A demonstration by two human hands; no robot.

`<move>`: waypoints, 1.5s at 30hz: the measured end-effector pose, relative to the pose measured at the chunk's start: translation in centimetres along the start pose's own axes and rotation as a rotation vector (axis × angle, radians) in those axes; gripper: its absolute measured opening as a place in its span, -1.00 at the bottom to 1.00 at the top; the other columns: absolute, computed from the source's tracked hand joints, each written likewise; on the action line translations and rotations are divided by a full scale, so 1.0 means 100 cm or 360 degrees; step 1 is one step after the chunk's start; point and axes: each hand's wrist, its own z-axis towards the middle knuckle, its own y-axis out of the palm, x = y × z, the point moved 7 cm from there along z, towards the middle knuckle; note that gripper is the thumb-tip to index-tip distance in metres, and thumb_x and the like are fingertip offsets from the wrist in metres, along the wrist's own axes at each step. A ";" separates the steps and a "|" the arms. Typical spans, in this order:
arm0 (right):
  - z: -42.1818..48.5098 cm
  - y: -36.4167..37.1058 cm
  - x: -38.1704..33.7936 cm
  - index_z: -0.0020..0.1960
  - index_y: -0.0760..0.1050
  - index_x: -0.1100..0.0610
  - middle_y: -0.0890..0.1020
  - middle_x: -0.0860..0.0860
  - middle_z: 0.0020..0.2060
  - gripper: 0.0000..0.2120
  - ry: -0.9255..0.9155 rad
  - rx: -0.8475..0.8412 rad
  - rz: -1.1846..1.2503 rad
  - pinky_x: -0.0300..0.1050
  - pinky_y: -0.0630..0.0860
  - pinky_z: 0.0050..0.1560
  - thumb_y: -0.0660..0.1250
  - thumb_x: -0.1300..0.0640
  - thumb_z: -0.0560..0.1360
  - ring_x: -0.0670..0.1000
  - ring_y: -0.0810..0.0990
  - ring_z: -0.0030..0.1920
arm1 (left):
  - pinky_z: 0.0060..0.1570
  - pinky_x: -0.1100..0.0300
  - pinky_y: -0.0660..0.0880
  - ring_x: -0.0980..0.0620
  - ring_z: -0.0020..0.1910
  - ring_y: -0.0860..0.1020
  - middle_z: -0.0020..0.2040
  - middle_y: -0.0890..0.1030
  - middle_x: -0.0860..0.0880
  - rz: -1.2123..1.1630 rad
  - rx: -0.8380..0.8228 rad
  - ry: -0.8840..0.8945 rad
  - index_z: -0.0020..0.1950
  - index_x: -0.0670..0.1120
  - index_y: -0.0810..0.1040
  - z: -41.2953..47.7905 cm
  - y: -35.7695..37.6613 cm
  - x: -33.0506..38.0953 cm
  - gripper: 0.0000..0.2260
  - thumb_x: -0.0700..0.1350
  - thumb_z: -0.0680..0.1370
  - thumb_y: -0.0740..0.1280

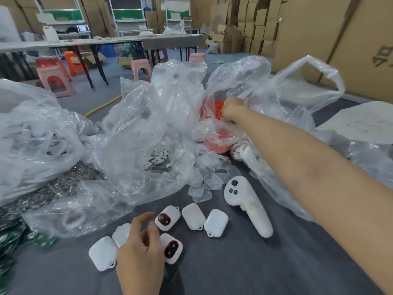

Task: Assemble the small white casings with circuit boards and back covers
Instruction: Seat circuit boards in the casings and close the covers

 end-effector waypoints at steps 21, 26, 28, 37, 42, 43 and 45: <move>0.002 0.004 0.019 0.20 0.48 0.17 0.57 0.03 -0.21 -0.62 0.0230 0.0042 0.1032 -0.20 0.39 -0.44 0.42 0.01 0.48 0.02 0.57 -0.28 | -0.38 0.11 0.39 -0.03 -0.48 0.46 -0.60 0.41 0.01 0.0088 0.0051 0.0053 -0.21 0.17 0.54 0.001 0.001 0.001 -0.75 -0.20 0.50 0.29; 0.000 0.000 0.023 0.12 0.50 0.13 0.66 0.11 -0.14 -0.73 0.0339 0.0159 0.1152 -0.16 0.46 -0.38 0.37 -0.01 0.51 0.04 0.58 -0.34 | -0.44 0.15 0.33 -0.02 -0.51 0.44 -0.63 0.36 0.05 0.0139 0.0052 0.0111 -0.24 0.12 0.57 0.001 0.002 0.005 -0.75 -0.24 0.49 0.31; 0.000 -0.001 0.023 0.09 0.51 0.10 0.65 0.10 -0.17 -0.79 0.0358 0.0156 0.1211 -0.21 0.37 -0.50 0.36 0.02 0.52 0.02 0.55 -0.39 | -0.44 0.16 0.31 -0.01 -0.51 0.44 -0.62 0.37 0.05 0.0141 0.0052 0.0122 -0.24 0.11 0.57 0.001 0.003 0.004 -0.75 -0.24 0.49 0.32; -0.020 -0.027 0.021 0.00 0.41 0.14 0.36 0.06 -0.35 -0.78 0.0525 -0.0088 0.1580 -0.28 0.17 -0.61 -0.01 0.24 0.59 -0.03 0.26 -0.48 | -0.42 0.14 0.32 -0.03 -0.49 0.44 -0.59 0.41 0.00 0.0130 -0.0002 0.0202 -0.25 0.05 0.58 0.003 0.005 0.003 -0.76 -0.27 0.50 0.33; -0.038 -0.107 0.047 -0.34 0.31 0.05 0.20 -0.10 -0.64 -0.75 0.0217 -0.0335 0.1197 -0.33 0.08 -0.63 0.27 0.13 0.49 -0.09 0.11 -0.66 | -0.39 0.36 0.37 0.11 -0.36 0.49 -0.46 0.50 0.05 0.0142 0.0026 0.0369 -0.30 0.05 0.57 0.002 0.004 0.010 -0.75 -0.27 0.49 0.34; -0.040 -0.118 0.060 -0.38 0.29 0.05 0.21 -0.10 -0.63 -0.70 0.0211 -0.0414 0.0987 -0.34 0.08 -0.62 0.30 0.10 0.48 -0.09 0.12 -0.66 | -0.33 0.46 0.37 0.20 -0.29 0.49 -0.35 0.54 0.19 0.0131 0.0027 0.0423 -0.31 0.04 0.57 0.000 0.003 0.015 -0.78 -0.23 0.48 0.33; -0.043 -0.132 0.096 -0.42 0.29 0.05 0.25 -0.07 -0.61 -0.66 0.0289 -0.0475 0.0499 -0.35 0.09 -0.59 0.31 0.11 0.48 -0.09 0.14 -0.65 | -0.29 0.58 0.31 0.26 -0.27 0.48 -0.21 0.52 0.32 0.0087 -0.0010 0.0471 -0.34 0.02 0.55 0.001 0.004 0.019 -0.84 -0.16 0.42 0.26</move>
